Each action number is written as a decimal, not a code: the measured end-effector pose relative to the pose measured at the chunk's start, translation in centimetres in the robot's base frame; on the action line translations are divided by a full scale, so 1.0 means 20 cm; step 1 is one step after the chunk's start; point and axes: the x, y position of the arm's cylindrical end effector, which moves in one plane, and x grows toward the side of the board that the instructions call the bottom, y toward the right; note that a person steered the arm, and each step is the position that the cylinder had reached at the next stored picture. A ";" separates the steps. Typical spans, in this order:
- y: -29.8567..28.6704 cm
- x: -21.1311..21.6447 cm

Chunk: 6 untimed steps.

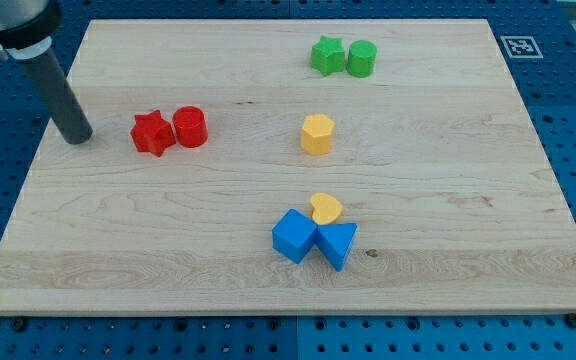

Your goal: Push the red star along with the red circle to the center of the board

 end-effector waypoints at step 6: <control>0.71 0.00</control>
